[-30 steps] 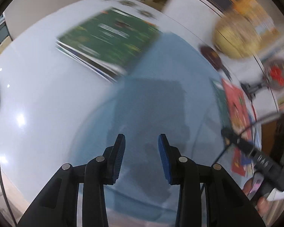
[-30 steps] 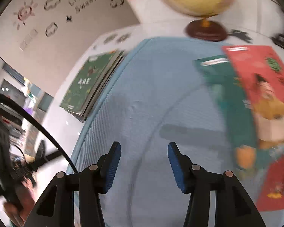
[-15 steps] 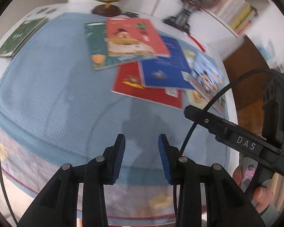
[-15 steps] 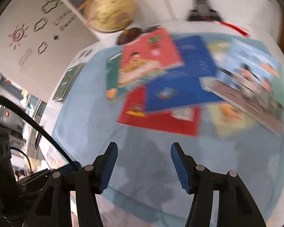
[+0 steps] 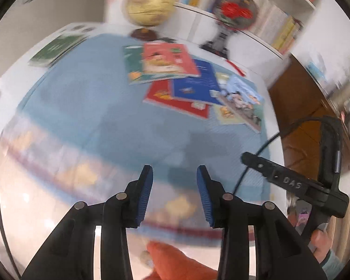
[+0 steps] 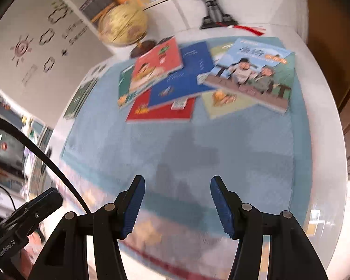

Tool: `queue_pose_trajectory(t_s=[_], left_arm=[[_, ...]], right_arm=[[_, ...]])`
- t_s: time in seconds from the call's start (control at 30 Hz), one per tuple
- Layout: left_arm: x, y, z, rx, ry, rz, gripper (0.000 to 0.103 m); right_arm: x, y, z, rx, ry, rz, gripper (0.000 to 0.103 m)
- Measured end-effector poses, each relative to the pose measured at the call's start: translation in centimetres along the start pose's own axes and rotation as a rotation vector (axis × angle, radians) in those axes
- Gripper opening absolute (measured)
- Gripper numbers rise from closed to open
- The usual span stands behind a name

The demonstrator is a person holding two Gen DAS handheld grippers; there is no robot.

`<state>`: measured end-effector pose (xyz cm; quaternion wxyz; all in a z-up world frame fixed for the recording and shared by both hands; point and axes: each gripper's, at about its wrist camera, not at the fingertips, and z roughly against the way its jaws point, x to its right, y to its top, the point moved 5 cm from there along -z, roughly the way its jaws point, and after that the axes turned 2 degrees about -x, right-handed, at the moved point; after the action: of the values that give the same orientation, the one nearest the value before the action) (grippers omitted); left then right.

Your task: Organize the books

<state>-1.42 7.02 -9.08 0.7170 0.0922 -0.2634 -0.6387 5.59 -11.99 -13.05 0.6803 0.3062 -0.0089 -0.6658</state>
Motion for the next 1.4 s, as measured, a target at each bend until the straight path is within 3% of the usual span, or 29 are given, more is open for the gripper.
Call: queue_pose_trajectory(t_s=[0.13, 0.33, 0.5, 0.73, 0.93, 1.27, 1.4], left_arm=[[-2.6, -2.7, 1.8, 0.023, -0.004, 0.119, 0.036], [-1.8, -3.0, 4.8, 0.094, 0.012, 0.104, 0.036], [-0.8, -2.1, 3.7, 0.083, -0.022, 0.111, 0.036], [1.9, 0.9, -2.1, 0.001, -0.093, 0.105, 0.036], [5.3, 4.5, -8.5, -0.108, -0.119, 0.028, 0.036], [10.8, 13.0, -18.7, -0.239, -0.16, -0.112, 0.036], [12.8, 16.2, -22.8, -0.268, -0.172, -0.125, 0.036]], right_arm=[[-2.0, -2.6, 0.8, 0.004, 0.043, 0.036, 0.057], [-4.3, -3.8, 2.9, 0.037, 0.06, 0.142, 0.057], [-2.9, -3.3, 3.6, 0.046, 0.042, 0.146, 0.058], [3.3, -0.7, 3.0, 0.021, -0.024, 0.048, 0.058], [8.2, 3.2, 1.2, -0.006, -0.068, -0.05, 0.058], [16.3, 11.3, -4.1, -0.021, -0.112, -0.204, 0.058], [18.9, 14.5, -5.7, 0.003, -0.138, -0.244, 0.058]])
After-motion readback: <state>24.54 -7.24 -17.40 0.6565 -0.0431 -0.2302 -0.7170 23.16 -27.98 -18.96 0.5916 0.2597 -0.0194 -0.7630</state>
